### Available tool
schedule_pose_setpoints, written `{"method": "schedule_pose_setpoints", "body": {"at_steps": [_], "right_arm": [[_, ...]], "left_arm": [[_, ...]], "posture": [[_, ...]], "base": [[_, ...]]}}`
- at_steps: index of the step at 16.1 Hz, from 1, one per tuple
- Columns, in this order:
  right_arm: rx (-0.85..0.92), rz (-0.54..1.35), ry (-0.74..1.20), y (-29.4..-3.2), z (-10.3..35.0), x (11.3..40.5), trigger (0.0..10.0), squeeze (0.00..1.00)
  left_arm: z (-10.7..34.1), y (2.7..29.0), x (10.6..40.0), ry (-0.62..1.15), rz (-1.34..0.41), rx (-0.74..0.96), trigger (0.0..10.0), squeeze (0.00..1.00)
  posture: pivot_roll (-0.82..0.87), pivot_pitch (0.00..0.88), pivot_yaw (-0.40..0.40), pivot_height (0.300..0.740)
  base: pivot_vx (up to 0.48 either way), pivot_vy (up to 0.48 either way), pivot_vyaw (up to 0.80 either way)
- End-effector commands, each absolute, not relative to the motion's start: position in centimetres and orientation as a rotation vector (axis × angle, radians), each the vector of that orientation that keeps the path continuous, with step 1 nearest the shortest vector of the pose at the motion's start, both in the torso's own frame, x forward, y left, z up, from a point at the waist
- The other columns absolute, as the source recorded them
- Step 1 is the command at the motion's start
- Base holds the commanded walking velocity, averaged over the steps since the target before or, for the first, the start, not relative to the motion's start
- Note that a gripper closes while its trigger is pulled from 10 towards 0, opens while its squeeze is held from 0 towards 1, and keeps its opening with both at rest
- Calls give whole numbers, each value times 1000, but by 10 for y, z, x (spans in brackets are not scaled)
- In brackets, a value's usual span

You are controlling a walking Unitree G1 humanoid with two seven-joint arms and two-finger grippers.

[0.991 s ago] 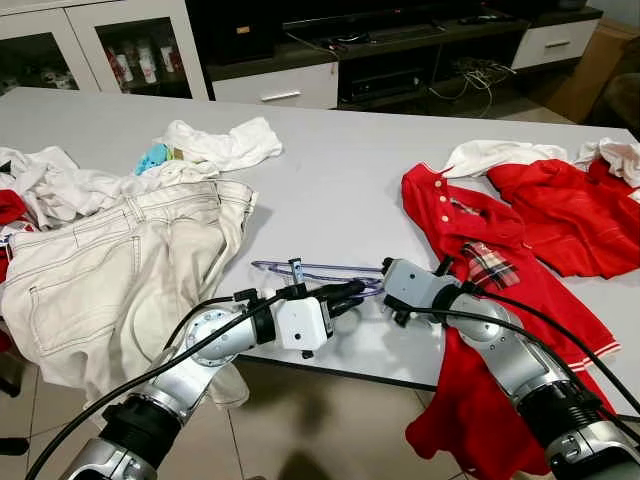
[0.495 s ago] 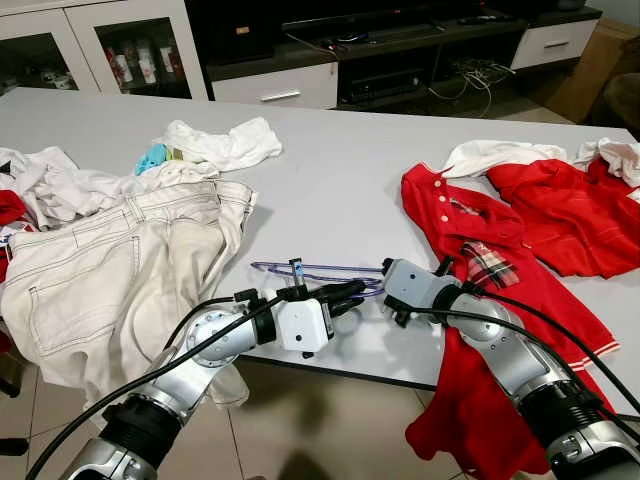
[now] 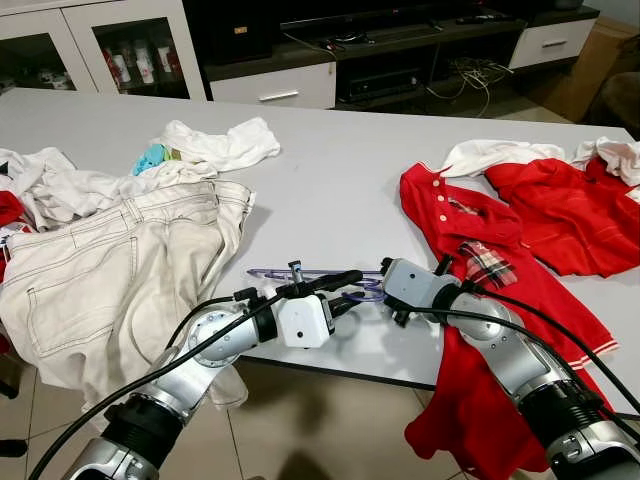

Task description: Hang hanger

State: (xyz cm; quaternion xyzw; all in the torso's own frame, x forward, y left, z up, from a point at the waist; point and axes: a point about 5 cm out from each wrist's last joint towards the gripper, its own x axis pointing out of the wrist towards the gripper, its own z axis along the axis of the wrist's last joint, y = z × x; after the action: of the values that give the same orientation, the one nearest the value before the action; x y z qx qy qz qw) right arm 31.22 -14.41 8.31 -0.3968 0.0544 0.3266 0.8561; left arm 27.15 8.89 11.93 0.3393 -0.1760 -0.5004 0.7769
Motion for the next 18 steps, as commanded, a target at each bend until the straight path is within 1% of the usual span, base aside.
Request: {"method": "schedule_pose_setpoints", "body": {"at_steps": [1,2,3,5,10,14,18], "right_arm": [[-814,687,122,-145,83,311,0,0],[-814,687,122,-145,83,311,0,0],[-812,683,136,-147,80,310,0,0],[-810,680,144,-149,79,309,0,0],[-807,676,159,-151,77,308,0,0],[-736,616,200,-158,75,310,0,0],[-723,599,210,-159,74,312,0,0]], "left_arm": [[121,93,276,-365,-1057,722,10000,0],[121,93,276,-365,-1057,722,10000,0],[123,94,278,-352,-1028,671,10000,0],[128,97,281,-356,-1002,643,10000,0],[130,99,279,-373,-1018,649,10000,0],[135,109,275,-381,-1003,596,10000,0],[137,113,277,-363,-961,529,10000,0]], "posture": [[-82,0,35,740],[-82,0,35,740],[-82,0,32,740],[-82,0,31,740],[-83,0,30,740],[-83,0,33,740],[-80,0,33,740]], "base": [[0,0,0],[0,0,0],[0,0,0],[0,0,0],[0,0,0],[0,0,0],[0,0,0]]}}
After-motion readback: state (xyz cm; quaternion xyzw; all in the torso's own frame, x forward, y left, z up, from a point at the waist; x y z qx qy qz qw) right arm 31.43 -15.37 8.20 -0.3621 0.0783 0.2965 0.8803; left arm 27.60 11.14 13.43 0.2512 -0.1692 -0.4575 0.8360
